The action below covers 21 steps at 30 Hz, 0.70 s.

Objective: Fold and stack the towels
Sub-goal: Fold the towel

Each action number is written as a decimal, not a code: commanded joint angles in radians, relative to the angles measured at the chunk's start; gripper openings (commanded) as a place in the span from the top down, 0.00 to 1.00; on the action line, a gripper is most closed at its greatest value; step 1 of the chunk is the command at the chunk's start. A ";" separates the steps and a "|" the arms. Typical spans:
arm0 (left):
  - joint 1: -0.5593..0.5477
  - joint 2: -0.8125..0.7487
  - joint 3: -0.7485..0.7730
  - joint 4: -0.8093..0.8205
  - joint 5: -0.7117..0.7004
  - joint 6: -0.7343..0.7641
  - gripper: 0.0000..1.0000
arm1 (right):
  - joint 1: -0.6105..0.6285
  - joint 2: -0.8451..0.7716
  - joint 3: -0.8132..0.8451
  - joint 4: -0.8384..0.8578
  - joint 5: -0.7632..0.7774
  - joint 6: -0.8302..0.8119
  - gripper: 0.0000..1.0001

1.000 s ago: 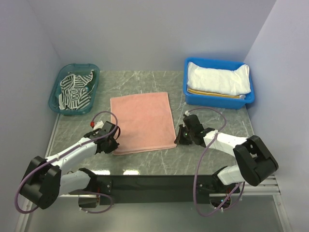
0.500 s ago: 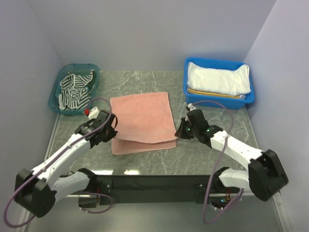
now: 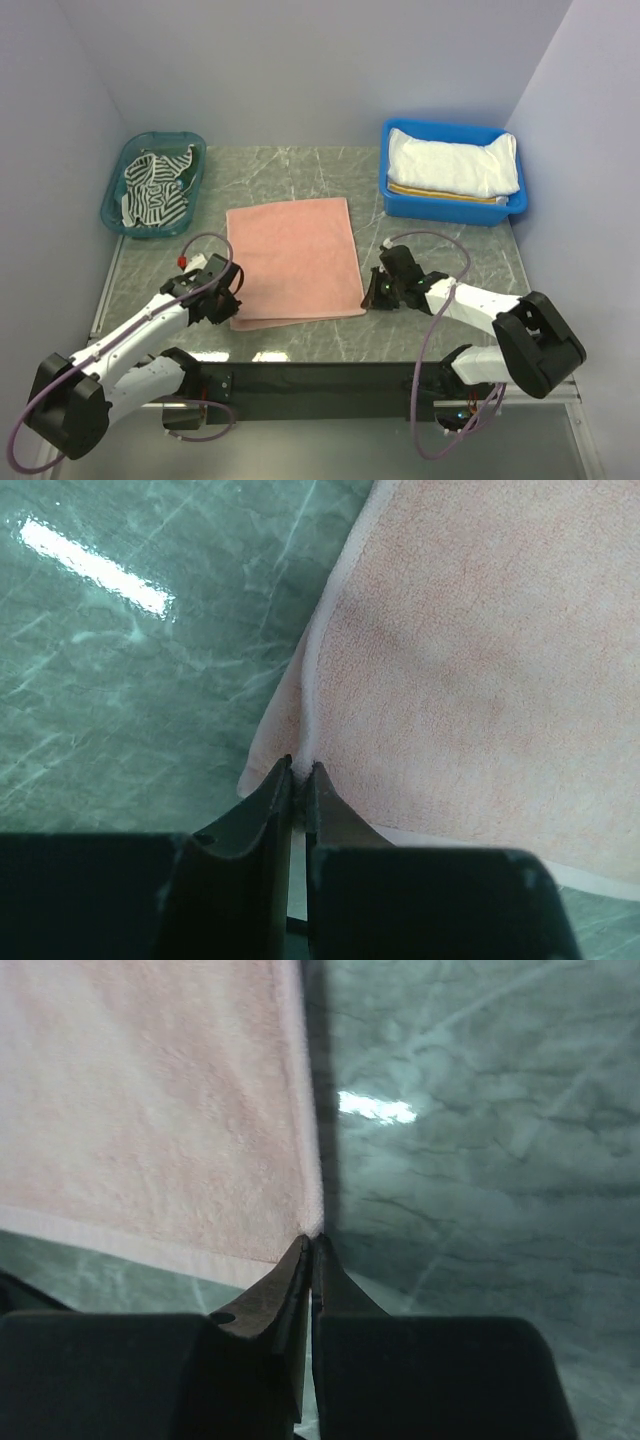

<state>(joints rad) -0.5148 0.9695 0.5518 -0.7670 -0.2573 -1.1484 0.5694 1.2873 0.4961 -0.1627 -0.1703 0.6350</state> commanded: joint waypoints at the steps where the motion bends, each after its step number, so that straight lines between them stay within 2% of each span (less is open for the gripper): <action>1: -0.002 0.018 -0.013 0.012 -0.036 -0.047 0.93 | 0.003 0.047 -0.011 0.083 0.032 0.009 1.00; 6: -0.025 0.051 -0.059 0.058 0.018 -0.074 0.89 | 0.003 0.041 -0.027 0.078 0.060 0.008 0.99; 8: -0.033 0.041 -0.085 0.069 0.033 -0.083 0.85 | 0.004 0.030 -0.027 0.062 0.072 0.002 0.96; 10: -0.040 0.029 -0.092 0.063 0.032 -0.094 0.78 | 0.004 0.000 -0.025 0.039 0.086 -0.004 0.90; 11: -0.044 0.015 -0.089 0.054 0.024 -0.111 0.74 | 0.003 -0.017 -0.025 0.029 0.091 -0.006 0.79; 12: -0.047 0.003 -0.082 0.042 0.012 -0.120 0.61 | 0.003 -0.037 -0.024 0.008 0.097 -0.008 0.74; 14: -0.057 -0.023 -0.056 -0.006 -0.031 -0.143 0.50 | 0.003 -0.112 -0.008 -0.024 0.110 -0.020 0.59; 17: -0.059 -0.110 0.005 -0.092 -0.091 -0.171 0.41 | 0.003 -0.213 0.030 -0.090 0.132 -0.046 0.50; 19: -0.059 -0.144 0.058 -0.139 -0.123 -0.169 0.33 | 0.006 -0.258 0.057 -0.104 0.109 -0.063 0.49; 21: -0.059 -0.164 0.089 -0.150 -0.131 -0.151 0.31 | 0.010 -0.270 0.073 -0.086 0.078 -0.060 0.49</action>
<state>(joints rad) -0.5701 0.8371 0.5625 -0.8581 -0.3222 -1.2861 0.5720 1.0515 0.5114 -0.2359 -0.0879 0.6014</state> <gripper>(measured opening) 0.683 0.509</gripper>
